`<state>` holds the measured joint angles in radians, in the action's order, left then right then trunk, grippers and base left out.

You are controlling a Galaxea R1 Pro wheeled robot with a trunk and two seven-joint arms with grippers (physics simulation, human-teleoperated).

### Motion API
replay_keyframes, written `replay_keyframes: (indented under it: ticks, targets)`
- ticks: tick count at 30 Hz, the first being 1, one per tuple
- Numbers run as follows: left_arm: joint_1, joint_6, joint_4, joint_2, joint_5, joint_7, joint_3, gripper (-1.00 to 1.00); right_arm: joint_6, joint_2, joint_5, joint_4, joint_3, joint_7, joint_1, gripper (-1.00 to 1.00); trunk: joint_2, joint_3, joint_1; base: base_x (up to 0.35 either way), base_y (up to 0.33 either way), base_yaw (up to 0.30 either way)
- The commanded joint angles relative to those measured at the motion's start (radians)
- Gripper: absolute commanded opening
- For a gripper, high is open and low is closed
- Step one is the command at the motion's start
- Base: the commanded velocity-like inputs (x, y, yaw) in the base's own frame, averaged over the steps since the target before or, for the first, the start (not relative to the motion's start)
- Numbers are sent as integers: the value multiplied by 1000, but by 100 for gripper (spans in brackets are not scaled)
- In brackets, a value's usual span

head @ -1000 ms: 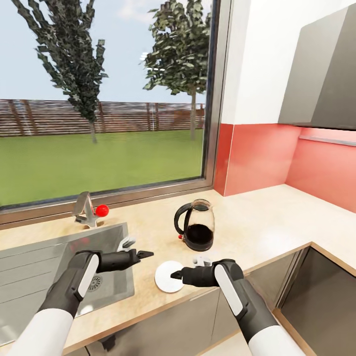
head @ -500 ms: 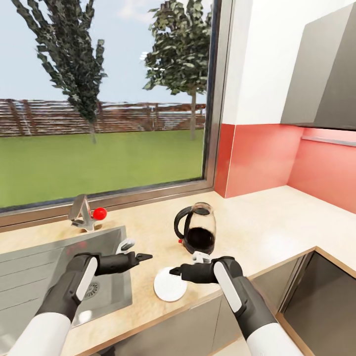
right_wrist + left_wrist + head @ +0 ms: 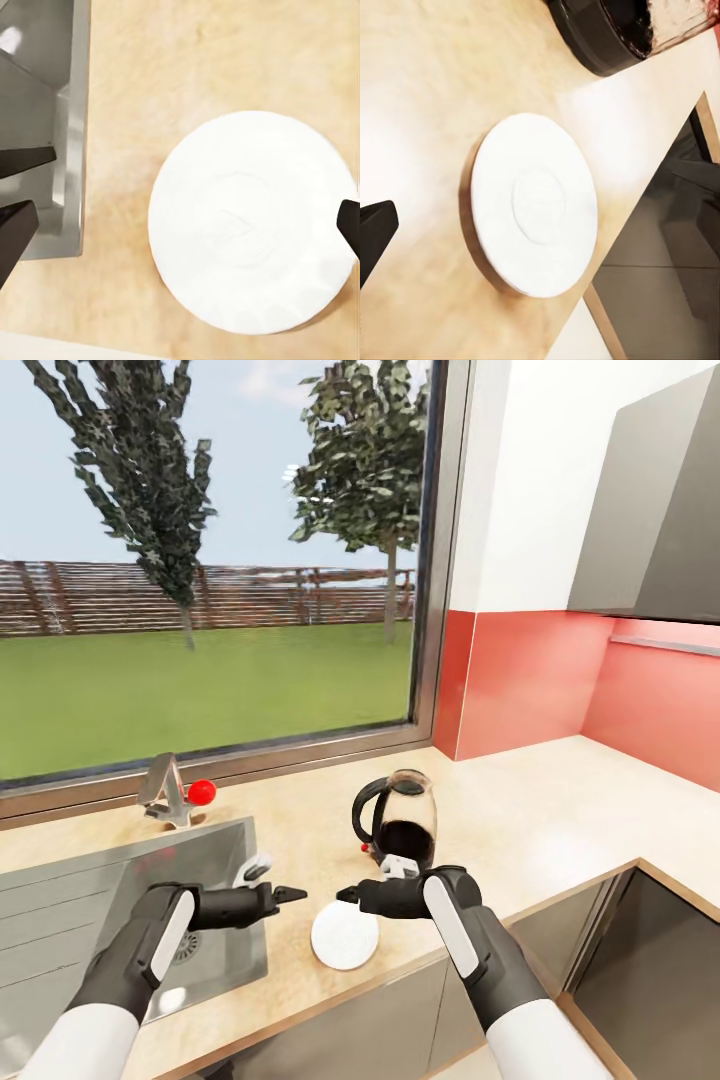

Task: Set up a coffee station on the kitchen countertop: keep the coffee maker on the countertop, move the bottle of coffee from the kitchen shelf to the counter next to the coffee maker, place a paper coffee filter on top of the coffee maker, put the saucer next to the coffee maker with the coffee cup on the saucer, and place the electric kettle next to the coffee maker.

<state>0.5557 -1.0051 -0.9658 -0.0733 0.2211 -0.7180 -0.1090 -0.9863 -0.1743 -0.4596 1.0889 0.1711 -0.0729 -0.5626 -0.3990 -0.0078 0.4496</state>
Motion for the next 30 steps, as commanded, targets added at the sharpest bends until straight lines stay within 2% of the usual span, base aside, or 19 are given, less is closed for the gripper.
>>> replay_keyframes:
  ticks: [1, 8, 13, 24, 30]
  targets:
    - [0, -4, 2, 0, -2, -5, -1, 100, -4, 0, 8, 1, -1, -4, 0, 100, -1, -1, 0, 0, 0, 0]
    - [0, -4, 24, 0, -2, -5, 0, 100, -3, 0, 7, 2, -1, 35, 8, 100, -1, -1, 0, 0, 0, 0]
    - [4, -3, 28, -2, -2, -5, 1, 100, -2, 0, 5, 8, -1, 63, 36, 100, -1, -1, 0, 0, 0, 0]
    - [7, -1, 29, -2, 0, -5, -1, 100, -2, 0, 4, 68, -2, 125, 96, 100, -1, -1, 0, 0, 0, 0]
    - [7, 0, 28, -2, 1, -5, 0, 100, -2, 0, 3, 102, -2, 143, 100, 100, -1, -1, 0, -118, 46, 0]
